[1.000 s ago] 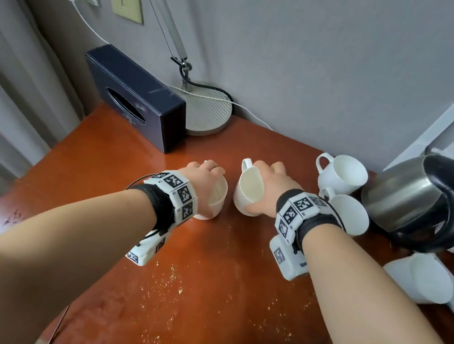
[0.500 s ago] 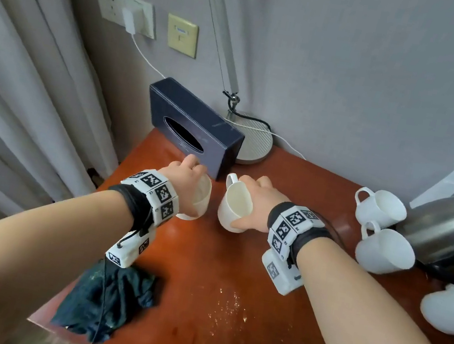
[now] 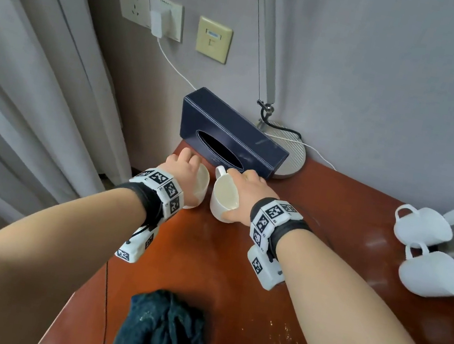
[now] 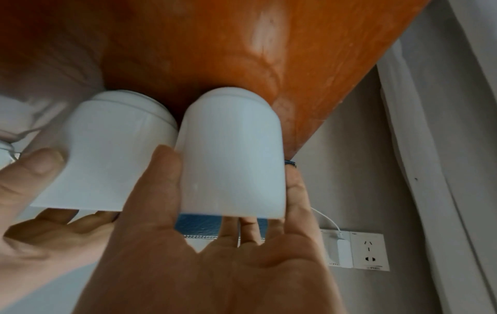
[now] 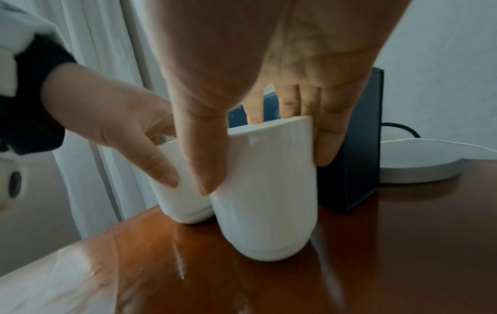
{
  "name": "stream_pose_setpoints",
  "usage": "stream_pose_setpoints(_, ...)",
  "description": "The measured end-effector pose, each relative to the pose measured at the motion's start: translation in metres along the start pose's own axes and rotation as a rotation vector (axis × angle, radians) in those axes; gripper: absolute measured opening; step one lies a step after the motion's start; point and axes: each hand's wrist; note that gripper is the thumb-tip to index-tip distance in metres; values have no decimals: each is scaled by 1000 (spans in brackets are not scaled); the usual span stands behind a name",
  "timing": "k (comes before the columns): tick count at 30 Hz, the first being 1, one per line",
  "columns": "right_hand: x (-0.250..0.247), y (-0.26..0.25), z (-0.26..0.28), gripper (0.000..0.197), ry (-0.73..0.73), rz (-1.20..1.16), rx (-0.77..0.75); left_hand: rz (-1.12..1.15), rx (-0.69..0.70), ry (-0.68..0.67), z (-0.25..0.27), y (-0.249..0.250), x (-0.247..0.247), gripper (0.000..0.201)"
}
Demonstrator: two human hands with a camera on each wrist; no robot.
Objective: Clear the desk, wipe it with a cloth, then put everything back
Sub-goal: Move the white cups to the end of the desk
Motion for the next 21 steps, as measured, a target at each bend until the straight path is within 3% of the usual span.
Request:
stream_pose_setpoints(8,-3,-5,-16,87,28,52,11,114,11,-24,-13,-13,3,96)
stream_pose_setpoints(21,16,-8,-26,91,223,153,103,-5,-24,-32,-8,-10,-8,91)
Point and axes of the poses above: each hand's wrist, its own z-axis away from the middle knuckle, its own x-axis out of the palm, y = z × x, and after that the axes turned 5 degrees about -y, right-handed
